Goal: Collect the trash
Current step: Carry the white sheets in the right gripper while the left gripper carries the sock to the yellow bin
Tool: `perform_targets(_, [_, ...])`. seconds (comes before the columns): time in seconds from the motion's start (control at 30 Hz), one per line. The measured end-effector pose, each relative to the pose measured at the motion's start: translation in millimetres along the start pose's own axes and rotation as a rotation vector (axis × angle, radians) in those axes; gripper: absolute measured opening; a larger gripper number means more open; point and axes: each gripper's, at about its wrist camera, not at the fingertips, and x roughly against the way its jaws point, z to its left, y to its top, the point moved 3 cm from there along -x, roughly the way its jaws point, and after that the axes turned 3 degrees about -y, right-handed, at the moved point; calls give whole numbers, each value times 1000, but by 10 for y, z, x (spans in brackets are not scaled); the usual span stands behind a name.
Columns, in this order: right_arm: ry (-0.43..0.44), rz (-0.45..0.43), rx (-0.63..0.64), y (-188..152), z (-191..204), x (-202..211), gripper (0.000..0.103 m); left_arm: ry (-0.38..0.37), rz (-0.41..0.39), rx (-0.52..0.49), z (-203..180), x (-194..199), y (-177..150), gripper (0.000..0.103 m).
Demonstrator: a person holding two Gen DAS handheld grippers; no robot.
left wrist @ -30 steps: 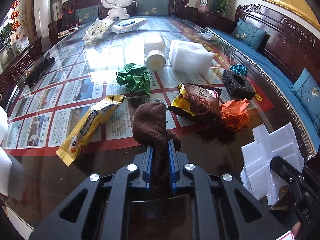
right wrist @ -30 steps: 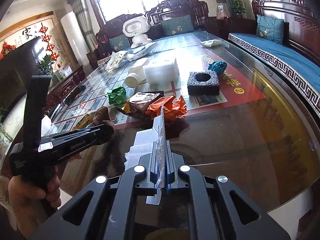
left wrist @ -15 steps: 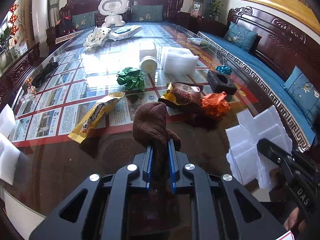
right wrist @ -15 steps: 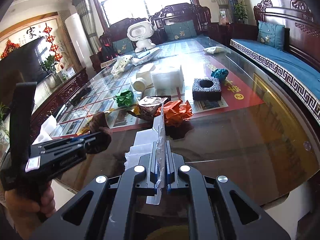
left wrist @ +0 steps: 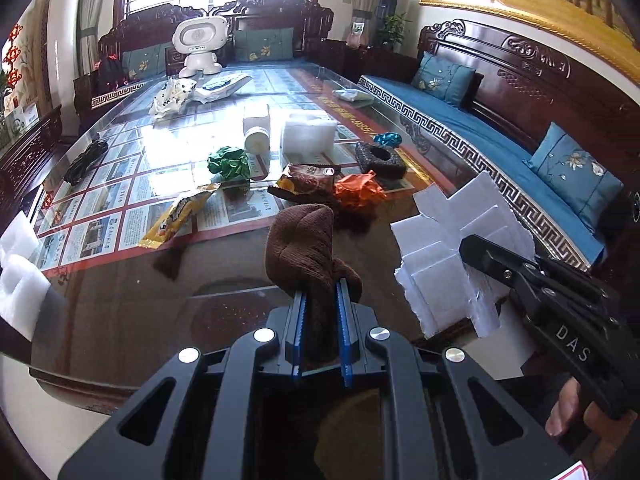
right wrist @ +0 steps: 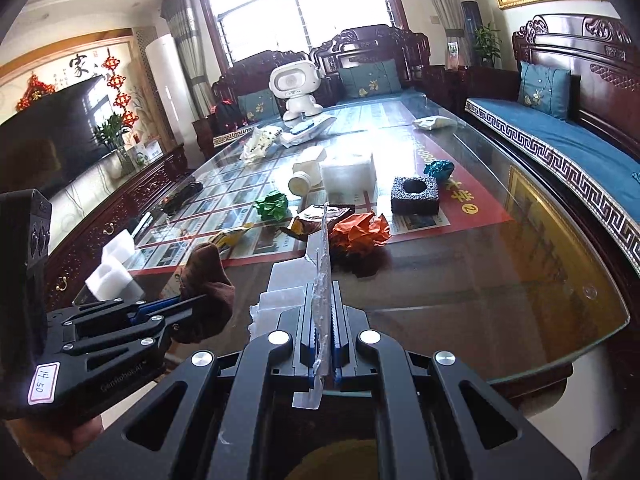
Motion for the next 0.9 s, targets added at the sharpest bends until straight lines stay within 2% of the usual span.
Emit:
perform_targets(0.33, [8, -17, 24, -316, 37, 442, 6, -47, 14, -18, -240, 288, -437, 14])
perform_targets(0.6, [1, 12, 20, -830, -13, 788, 6, -87, 46, -44, -445, 363, -921, 14])
perform_targets(0.73, [-17, 32, 24, -1074, -51, 913, 6, -119, 96, -62, -545, 297, -1189, 14])
perform_targets(0.9, [-23, 109, 23, -1464, -91, 916, 6, -174, 194, -100, -674, 133, -1585, 14])
